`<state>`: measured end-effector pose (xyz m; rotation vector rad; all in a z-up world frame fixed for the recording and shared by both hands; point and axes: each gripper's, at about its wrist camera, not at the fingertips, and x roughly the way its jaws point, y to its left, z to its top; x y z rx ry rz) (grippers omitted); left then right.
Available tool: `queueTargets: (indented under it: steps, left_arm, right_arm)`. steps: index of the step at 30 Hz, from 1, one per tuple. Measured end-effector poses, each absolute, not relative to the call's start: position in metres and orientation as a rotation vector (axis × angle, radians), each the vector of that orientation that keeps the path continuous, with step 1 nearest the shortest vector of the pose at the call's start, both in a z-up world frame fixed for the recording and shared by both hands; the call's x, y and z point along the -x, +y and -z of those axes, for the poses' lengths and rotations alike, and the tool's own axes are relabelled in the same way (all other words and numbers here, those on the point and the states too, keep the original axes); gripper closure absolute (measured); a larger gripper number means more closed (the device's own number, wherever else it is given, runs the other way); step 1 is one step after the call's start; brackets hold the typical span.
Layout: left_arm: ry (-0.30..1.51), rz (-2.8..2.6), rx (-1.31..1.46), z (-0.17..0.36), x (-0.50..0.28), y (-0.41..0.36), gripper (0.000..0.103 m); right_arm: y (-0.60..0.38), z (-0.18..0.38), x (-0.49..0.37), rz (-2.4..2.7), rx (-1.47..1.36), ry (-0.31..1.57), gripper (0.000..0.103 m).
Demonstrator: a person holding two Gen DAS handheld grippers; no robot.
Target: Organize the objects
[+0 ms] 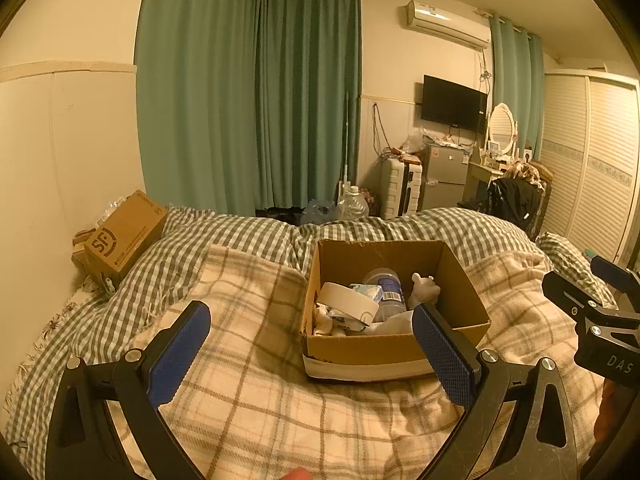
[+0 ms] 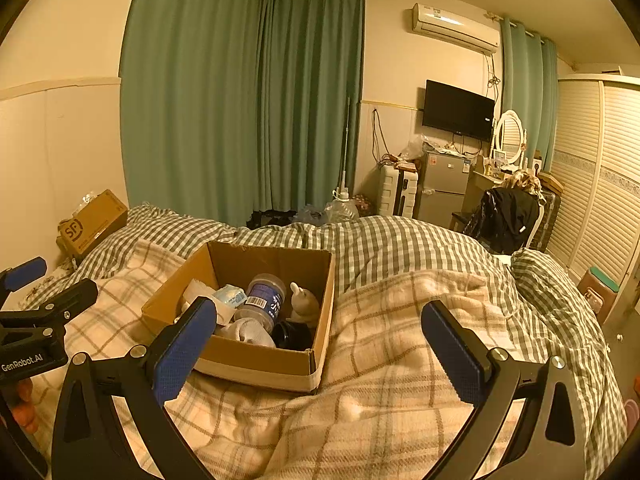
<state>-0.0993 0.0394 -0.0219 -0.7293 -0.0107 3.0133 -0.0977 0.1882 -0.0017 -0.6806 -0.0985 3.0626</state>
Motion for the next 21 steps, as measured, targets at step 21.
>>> queueTargets:
  steps: [21]
  left_arm:
    - [-0.011, -3.026, 0.734, 0.0205, 0.0986, 0.0366, 0.000]
  right_arm:
    - [0.1883, 0.0054, 0.0993, -3.060, 0.700, -0.099, 0.000]
